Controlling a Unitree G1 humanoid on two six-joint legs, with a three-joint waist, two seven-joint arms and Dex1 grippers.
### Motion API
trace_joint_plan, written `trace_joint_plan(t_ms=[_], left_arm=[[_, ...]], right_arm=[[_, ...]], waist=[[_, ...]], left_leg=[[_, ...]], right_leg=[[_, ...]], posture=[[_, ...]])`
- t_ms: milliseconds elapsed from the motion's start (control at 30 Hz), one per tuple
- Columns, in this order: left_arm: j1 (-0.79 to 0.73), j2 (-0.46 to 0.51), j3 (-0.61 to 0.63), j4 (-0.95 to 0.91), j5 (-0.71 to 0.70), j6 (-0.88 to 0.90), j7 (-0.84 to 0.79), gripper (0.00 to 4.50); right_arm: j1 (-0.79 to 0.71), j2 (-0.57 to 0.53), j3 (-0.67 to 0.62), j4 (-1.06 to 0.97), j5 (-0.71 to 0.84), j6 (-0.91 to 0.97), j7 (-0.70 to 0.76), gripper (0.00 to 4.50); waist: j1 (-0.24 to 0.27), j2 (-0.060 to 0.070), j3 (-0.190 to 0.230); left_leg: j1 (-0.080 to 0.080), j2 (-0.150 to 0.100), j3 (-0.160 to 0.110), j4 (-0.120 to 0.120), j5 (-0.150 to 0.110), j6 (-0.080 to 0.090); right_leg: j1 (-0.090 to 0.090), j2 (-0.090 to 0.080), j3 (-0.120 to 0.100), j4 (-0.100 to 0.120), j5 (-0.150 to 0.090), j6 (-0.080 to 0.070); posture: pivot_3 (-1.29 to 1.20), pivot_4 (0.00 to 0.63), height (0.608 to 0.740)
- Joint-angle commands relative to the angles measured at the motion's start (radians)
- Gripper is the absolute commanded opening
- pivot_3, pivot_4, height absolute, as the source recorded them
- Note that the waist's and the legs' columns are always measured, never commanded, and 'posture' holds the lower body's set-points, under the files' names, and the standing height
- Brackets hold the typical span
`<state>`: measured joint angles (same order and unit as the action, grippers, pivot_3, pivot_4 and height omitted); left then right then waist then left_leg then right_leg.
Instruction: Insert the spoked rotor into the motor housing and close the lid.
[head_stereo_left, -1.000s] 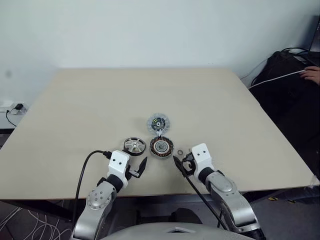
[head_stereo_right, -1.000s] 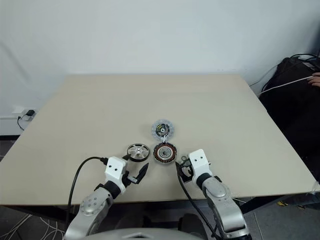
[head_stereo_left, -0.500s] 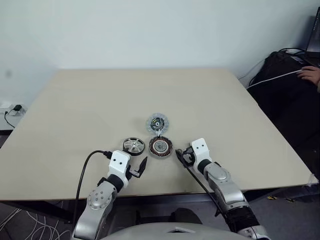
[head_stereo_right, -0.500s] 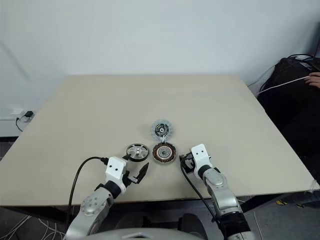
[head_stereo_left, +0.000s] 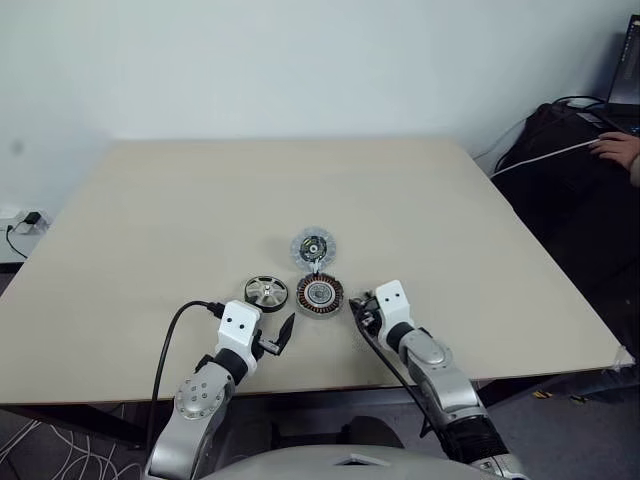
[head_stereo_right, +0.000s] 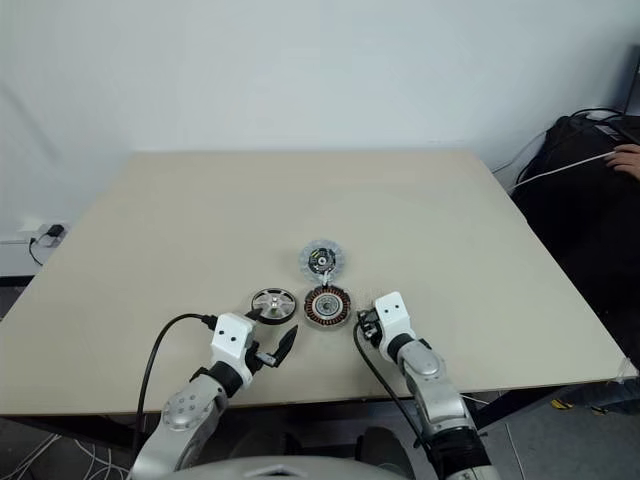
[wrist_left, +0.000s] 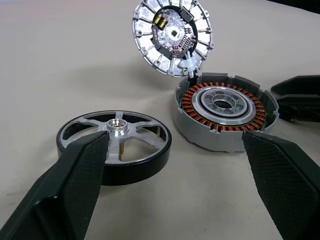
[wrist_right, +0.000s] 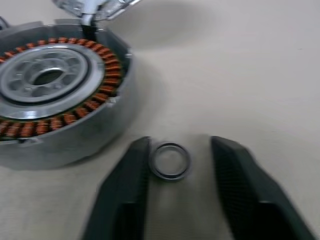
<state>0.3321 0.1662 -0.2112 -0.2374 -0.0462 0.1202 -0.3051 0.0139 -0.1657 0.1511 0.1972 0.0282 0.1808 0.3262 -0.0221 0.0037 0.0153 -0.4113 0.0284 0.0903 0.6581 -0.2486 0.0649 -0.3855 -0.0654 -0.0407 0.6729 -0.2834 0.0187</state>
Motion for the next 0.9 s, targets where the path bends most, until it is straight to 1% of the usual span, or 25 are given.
trace_joint_plan(t_ms=[33,233,367,467,533,567,700,900], left_arm=[[-0.014,-0.001,-0.001,-0.014,0.002,-0.021,0.002,4.50],[-0.017,-0.001,-0.001,-0.011,0.001,-0.020,-0.001,4.50],[-0.018,-0.003,-0.003,-0.011,0.001,-0.019,0.000,4.50],[-0.018,-0.006,-0.003,-0.011,0.001,-0.018,0.002,4.50],[-0.018,-0.006,-0.003,-0.010,0.002,-0.017,0.002,4.50],[-0.018,-0.007,-0.003,-0.010,0.002,-0.017,0.003,4.50],[-0.016,-0.008,-0.002,-0.008,0.004,-0.018,0.005,4.50],[-0.014,-0.008,0.001,-0.007,0.004,-0.022,0.004,4.50]], right_arm=[[0.021,0.004,0.019,-0.003,0.003,0.032,0.025,1.94],[0.030,0.008,0.018,-0.024,0.020,0.066,0.038,1.94],[0.037,0.014,0.013,-0.055,0.055,0.134,0.061,1.94],[0.041,0.010,0.023,-0.081,0.050,0.158,0.062,1.37],[0.042,0.012,0.024,-0.090,0.044,0.164,0.055,0.77],[0.042,0.012,0.024,-0.094,0.040,0.165,0.052,0.67],[0.054,0.017,0.021,-0.166,0.043,0.154,0.047,0.67],[0.059,0.020,0.023,-0.385,0.041,0.162,0.022,0.67]], waist=[[0.000,0.000,0.000],[0.000,0.000,0.000],[0.000,-0.001,-0.001],[-0.001,-0.001,-0.001],[-0.002,-0.001,-0.001],[-0.002,-0.001,-0.001],[-0.001,0.000,-0.001],[0.000,0.003,0.002]], left_leg=[[0.000,0.000,0.000,0.000,0.000,0.000],[0.000,0.000,0.000,-0.003,0.000,0.000],[0.000,0.000,0.000,-0.004,0.000,-0.001],[0.000,0.000,0.000,-0.004,0.000,-0.001],[0.000,0.000,0.000,-0.004,0.000,-0.001],[0.000,0.000,0.000,-0.004,0.000,-0.001],[-0.001,0.000,0.000,-0.005,0.000,-0.001],[-0.005,0.000,0.000,-0.005,0.000,-0.001]], right_leg=[[0.000,0.000,0.000,0.000,0.000,0.000],[-0.002,0.000,0.000,0.000,-0.001,-0.003],[-0.002,0.000,0.000,0.000,-0.002,-0.003],[-0.002,0.000,0.000,0.000,-0.002,-0.003],[-0.002,0.000,0.000,0.000,-0.002,-0.003],[-0.002,0.000,0.000,0.000,-0.002,-0.003],[-0.004,0.000,0.000,0.000,-0.002,-0.004],[-0.007,0.000,0.000,0.000,-0.002,-0.003]], posture=[[0.00,0.000,0.740],[0.00,0.000,0.740],[0.00,0.000,0.740],[0.00,0.000,0.740],[0.00,0.000,0.740],[0.00,0.000,0.740],[0.00,0.000,0.740],[0.00,0.000,0.740]])
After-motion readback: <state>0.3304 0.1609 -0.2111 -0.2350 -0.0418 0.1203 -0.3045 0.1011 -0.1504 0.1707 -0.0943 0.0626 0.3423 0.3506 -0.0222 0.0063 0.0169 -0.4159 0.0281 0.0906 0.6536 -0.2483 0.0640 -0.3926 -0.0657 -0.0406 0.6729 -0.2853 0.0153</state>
